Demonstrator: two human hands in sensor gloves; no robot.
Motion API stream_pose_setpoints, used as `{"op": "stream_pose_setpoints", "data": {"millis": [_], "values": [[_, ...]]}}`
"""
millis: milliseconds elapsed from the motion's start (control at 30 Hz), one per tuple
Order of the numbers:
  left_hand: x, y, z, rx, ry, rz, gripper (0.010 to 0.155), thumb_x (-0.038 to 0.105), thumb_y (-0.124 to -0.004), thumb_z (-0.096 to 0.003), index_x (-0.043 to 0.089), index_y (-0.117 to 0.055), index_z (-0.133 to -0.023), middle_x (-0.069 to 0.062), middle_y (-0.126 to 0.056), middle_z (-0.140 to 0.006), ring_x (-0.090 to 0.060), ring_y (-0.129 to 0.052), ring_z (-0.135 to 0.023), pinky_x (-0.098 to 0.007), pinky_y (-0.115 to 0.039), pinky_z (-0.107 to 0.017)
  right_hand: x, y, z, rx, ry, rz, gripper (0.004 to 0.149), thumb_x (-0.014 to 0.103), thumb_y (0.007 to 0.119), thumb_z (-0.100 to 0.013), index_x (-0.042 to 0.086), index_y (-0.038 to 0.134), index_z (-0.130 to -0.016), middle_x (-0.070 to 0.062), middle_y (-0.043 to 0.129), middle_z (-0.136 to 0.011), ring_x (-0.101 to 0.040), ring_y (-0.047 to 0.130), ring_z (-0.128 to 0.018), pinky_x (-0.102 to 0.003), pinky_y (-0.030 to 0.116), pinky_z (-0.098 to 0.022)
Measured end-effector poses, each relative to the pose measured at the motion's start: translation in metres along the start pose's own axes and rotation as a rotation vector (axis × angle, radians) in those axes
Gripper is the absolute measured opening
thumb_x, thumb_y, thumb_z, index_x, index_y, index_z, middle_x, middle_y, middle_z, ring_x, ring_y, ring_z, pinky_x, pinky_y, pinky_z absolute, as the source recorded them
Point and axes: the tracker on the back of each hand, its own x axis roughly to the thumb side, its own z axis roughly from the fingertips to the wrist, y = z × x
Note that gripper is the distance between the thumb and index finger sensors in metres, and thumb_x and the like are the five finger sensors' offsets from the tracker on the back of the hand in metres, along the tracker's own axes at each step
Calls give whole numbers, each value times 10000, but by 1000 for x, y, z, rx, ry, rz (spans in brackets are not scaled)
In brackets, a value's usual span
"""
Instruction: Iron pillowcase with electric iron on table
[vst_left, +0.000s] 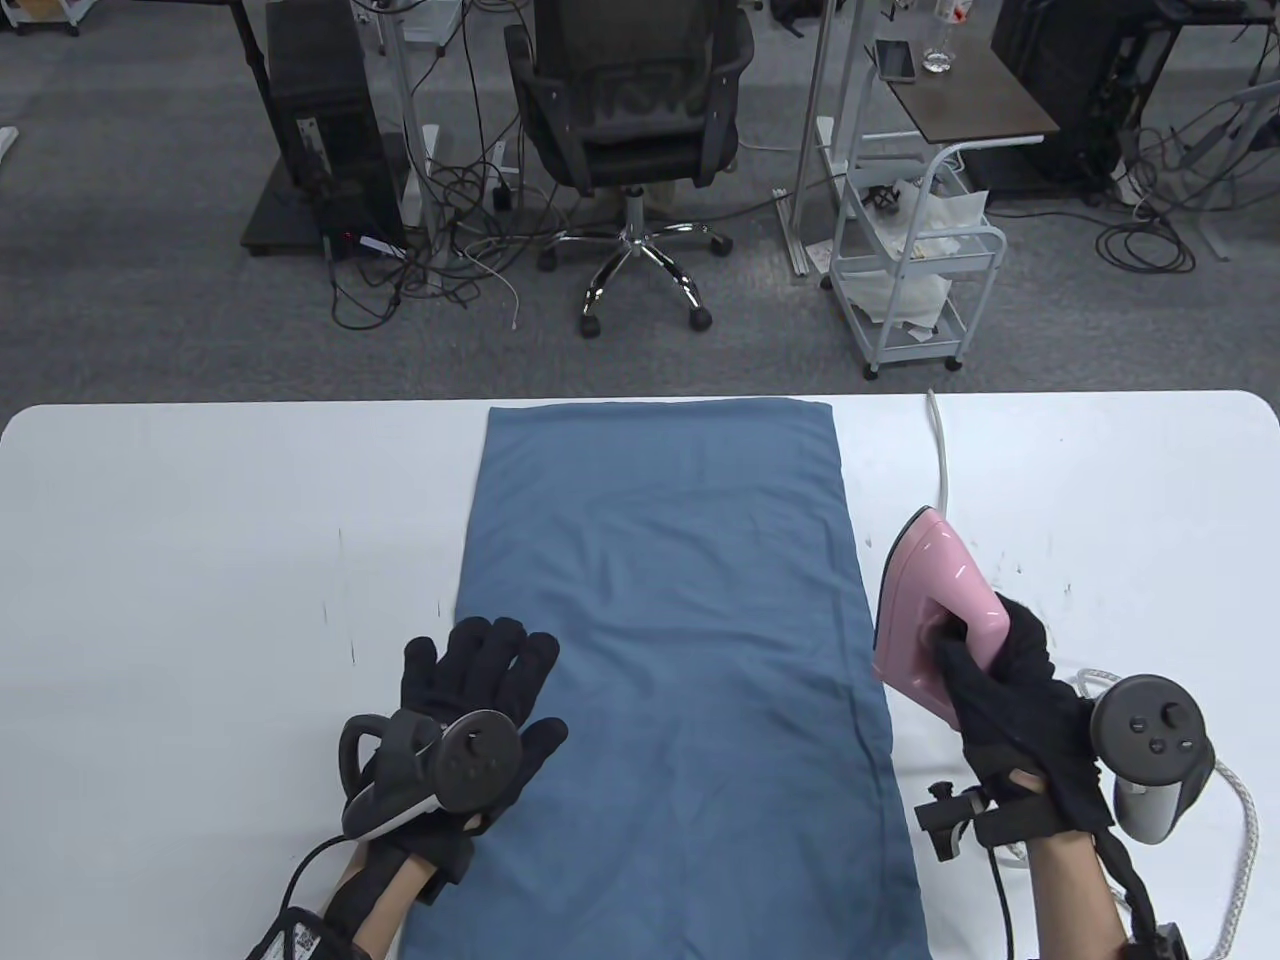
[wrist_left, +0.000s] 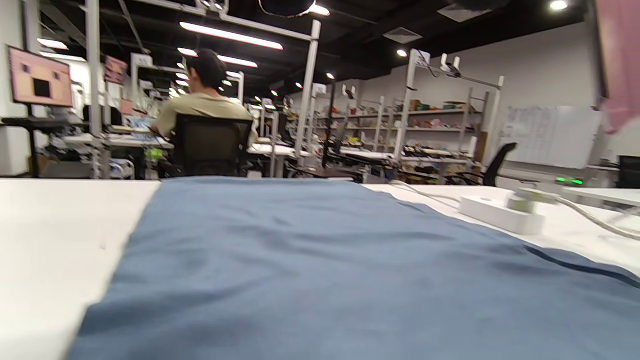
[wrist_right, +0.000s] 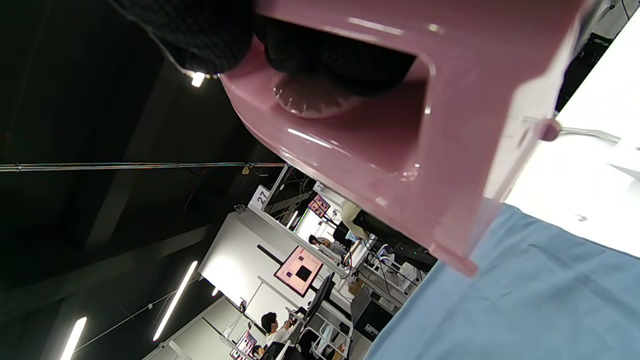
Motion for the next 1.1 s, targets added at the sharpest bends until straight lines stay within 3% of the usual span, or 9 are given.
{"op": "stream_pose_setpoints", "data": {"millis": [133,333,467,633,767,867,1100], "values": [[32,-24,-10,-132,-110,9,741,623,-570,-508,360,-268,-1131,-59,-290,-1227,-399,-287,-1146,-716,-278,-781,-1,1,-2,11,-1,-4,601,351,738,-515,50,492,-972,-137,748,-804,-324,814,-651,-614,631,-636],[83,-87,-20,-445,-290,-37,734,639,-571,-499,420,-233,-1112,-26,-180,-1218,-397,-159,-1132,-711,-225,-770,-6,11,-5,56,5,17,597,352,749,-511,52,513,-970,-136,764,-797,-323,824,-644,-612,641,-631],[99,-121,-14,-583,-338,-21,737,652,-568,-492,457,-192,-1095,10,-52,-1194,-396,-67,-1109,-705,-190,-765,-8,18,-5,105,2,41,591,354,772,-503,60,554,-968,-133,792,-788,-323,843,-632,-611,655,-626],[99,-141,-9,-711,-347,-73,772,675,-525,-489,467,-53,-1063,12,105,-1140,-397,53,-1074,-712,-124,-745,-10,28,-4,130,19,92,590,359,776,-502,65,565,-969,-134,797,-784,-319,850,-623,-607,664,-622],[90,-149,-7,-768,-349,37,761,673,-502,-491,490,-4,-1037,38,199,-1088,-341,196,-1011,-684,14,-689,-8,41,-5,204,12,186,610,380,764,-508,56,556,-982,-118,811,-764,-292,867,-585,-576,701,-602],[87,-154,-7,-827,-347,96,754,674,-471,-497,508,58,-1006,66,289,-1030,-299,305,-943,-650,127,-627,-5,62,-7,293,-2,342,629,411,752,-507,35,570,-977,-93,842,-715,-237,906,-500,-519,779,-540],[87,-154,-7,-826,-348,89,749,676,-465,-491,520,63,-999,74,301,-1024,-294,318,-938,-649,139,-624,-7,122,7,557,-112,738,674,487,731,-486,46,595,-977,-36,909,-620,-147,956,-341,-414,889,-387]]}}
